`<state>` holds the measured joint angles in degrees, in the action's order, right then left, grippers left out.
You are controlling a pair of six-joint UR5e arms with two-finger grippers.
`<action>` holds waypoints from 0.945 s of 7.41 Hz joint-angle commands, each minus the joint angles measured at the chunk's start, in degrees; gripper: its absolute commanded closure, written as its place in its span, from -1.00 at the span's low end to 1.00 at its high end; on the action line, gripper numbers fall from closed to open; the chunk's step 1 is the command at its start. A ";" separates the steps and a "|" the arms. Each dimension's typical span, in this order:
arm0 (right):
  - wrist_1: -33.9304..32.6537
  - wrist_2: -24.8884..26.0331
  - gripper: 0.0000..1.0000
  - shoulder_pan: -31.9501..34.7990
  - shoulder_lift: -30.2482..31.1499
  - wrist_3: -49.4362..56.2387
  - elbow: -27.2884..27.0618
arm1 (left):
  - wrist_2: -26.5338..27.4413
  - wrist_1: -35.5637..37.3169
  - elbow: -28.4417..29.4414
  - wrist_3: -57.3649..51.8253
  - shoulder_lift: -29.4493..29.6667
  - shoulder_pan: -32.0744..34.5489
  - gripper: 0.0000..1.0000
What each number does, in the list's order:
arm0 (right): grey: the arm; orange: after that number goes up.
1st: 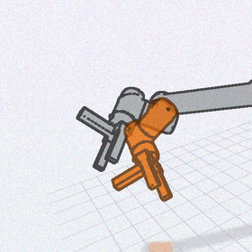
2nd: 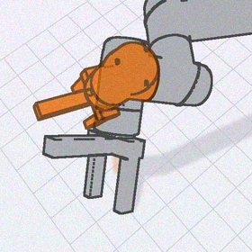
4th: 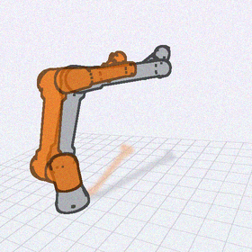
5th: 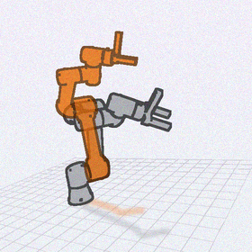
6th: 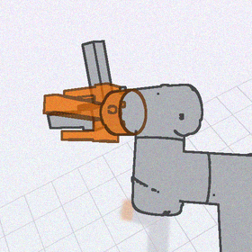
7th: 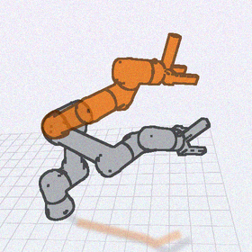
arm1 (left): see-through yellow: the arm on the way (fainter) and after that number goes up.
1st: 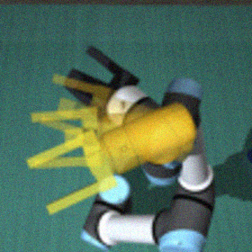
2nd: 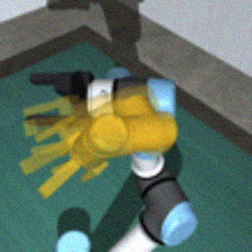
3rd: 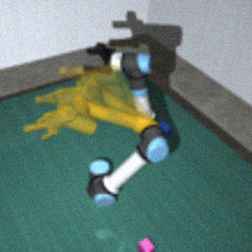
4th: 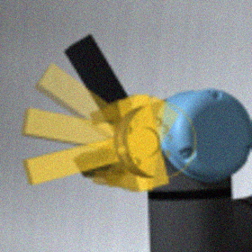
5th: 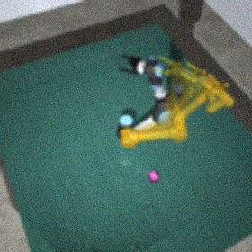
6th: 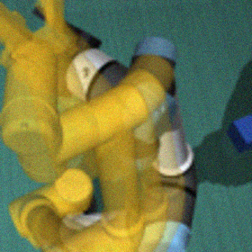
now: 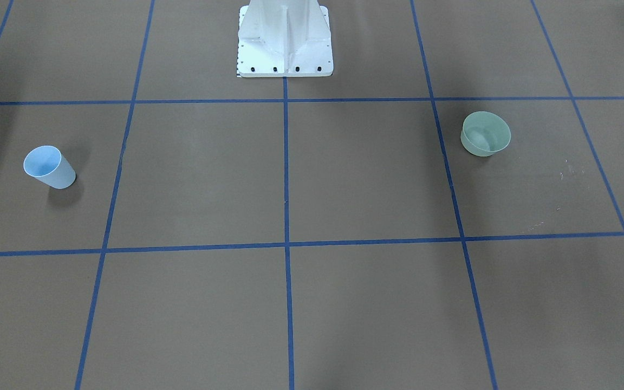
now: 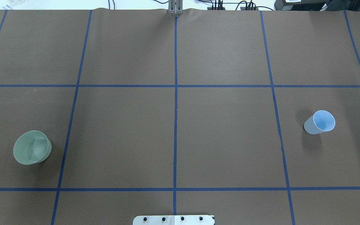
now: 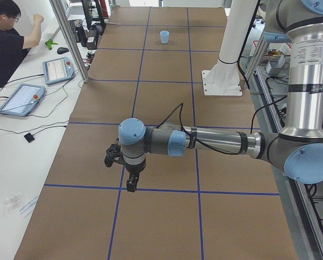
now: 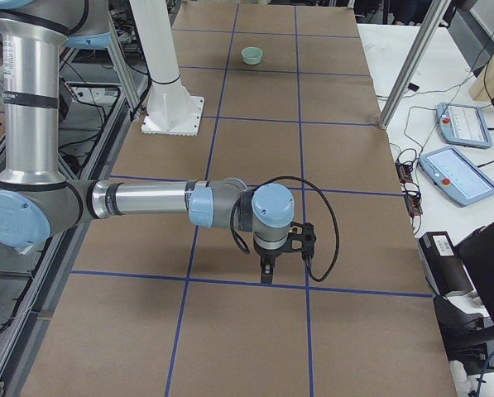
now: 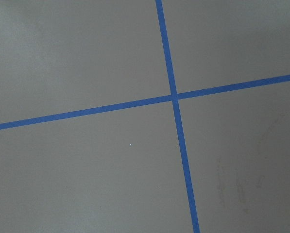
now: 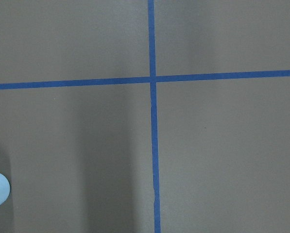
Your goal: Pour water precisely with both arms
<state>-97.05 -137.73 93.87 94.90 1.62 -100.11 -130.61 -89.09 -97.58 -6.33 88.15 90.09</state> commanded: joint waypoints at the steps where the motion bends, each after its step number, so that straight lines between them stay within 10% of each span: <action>1: -0.07 0.01 -0.99 0.00 -0.15 0.05 -0.26 | 0.00 -0.03 -1.56 0.09 0.09 -0.52 -1.00; 5: -0.07 -0.08 -0.99 0.00 -0.41 -0.04 -0.53 | -6.36 -0.12 -7.53 5.75 0.61 -5.06 -1.00; 7: -0.07 0.01 -0.99 0.00 -0.50 0.05 -0.53 | -6.78 -9.98 -10.43 31.96 -0.34 -14.80 -1.00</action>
<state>-97.12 -137.75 93.87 94.43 1.64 -100.61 -136.97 -92.76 -106.41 10.87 88.47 81.30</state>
